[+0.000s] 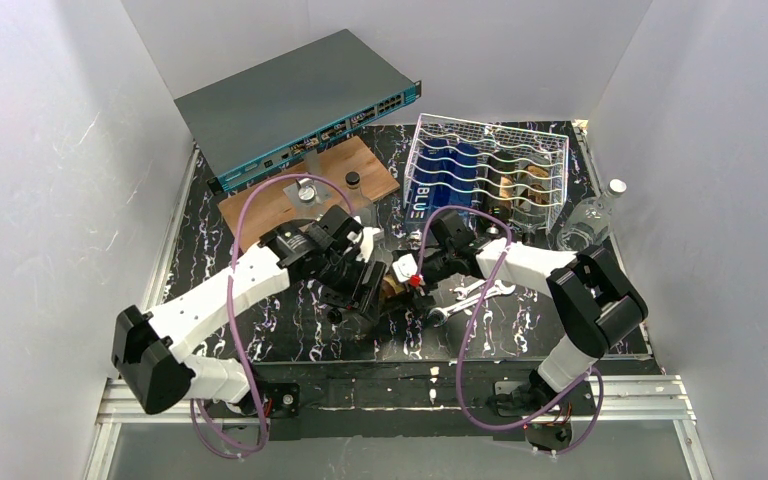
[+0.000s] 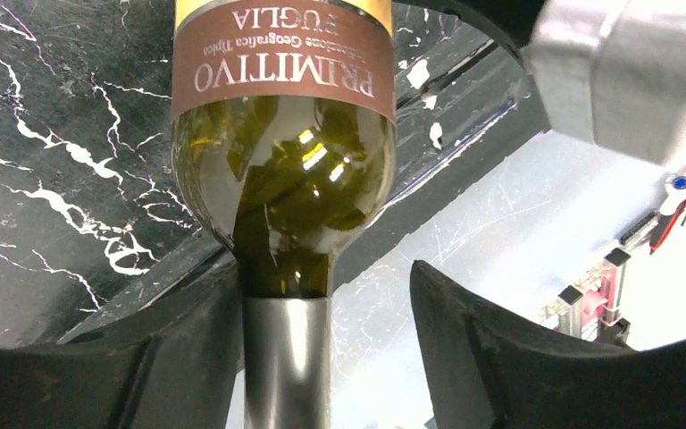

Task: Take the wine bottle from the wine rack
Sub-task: Place the wine bottle at the center of the board.

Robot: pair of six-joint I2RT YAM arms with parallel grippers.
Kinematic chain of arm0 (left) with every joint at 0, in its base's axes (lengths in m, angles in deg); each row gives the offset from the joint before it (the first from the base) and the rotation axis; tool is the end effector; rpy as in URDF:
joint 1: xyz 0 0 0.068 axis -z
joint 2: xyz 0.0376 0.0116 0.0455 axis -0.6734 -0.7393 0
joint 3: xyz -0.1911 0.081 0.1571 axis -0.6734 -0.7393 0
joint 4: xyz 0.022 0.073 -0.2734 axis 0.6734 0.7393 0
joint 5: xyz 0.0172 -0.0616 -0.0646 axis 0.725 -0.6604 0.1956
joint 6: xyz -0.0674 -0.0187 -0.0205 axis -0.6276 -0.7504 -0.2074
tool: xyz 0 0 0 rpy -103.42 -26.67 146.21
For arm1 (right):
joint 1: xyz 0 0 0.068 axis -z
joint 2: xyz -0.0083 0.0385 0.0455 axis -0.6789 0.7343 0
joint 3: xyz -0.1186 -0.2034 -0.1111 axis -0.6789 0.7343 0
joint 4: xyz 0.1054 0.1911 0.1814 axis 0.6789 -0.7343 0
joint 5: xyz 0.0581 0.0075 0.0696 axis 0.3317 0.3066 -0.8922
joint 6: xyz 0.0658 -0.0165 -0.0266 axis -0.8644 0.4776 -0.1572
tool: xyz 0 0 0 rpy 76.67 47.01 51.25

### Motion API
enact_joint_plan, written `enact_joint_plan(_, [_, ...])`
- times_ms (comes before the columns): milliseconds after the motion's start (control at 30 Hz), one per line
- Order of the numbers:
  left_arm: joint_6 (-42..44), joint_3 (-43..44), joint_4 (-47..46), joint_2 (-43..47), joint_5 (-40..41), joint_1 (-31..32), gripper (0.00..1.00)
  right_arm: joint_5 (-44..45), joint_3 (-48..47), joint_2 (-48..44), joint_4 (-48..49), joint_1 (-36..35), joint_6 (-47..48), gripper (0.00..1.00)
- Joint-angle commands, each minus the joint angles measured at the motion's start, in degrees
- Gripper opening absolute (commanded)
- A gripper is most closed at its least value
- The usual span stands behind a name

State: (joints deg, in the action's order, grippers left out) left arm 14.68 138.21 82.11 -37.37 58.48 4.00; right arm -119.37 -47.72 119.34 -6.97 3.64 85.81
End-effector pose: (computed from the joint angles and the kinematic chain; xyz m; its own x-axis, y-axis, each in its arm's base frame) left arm 0.1926 -0.2309 0.2628 -0.8717 0.3536 -0.3391 0.4822 0.7418 -0.4660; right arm 0.2355 0.2510 0.1360 0.5045 -0.3675 -0.7813 -0.8463 -0.3896 -0.3632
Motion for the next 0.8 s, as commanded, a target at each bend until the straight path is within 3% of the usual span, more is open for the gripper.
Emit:
enact_joint_plan(0, [-1.0, -1.5, -5.1, 5.7, -3.1, -0.9, 0.65, -3.0, -0.1, 1.3, -2.0, 0.7, -2.5, 0.47])
enact_joint_plan(333, [-4.6, -7.7, -11.3, 9.5, -6.2, -2.5, 0.65, -4.8, 0.1, 1.8, -1.8, 2.3, -3.4, 0.46])
enact_joint_plan(567, [-10.0, -14.9, -21.7, 15.7, -8.2, -3.1, 0.65, -6.1, -0.2, 2.1, -2.4, 3.5, -3.8, 0.46])
enact_joint_plan(767, [-10.7, -15.8, -22.9, 18.3, -7.3, -3.9, 0.65, -6.5, -0.4, 2.1, -2.6, 4.0, -4.0, 0.45])
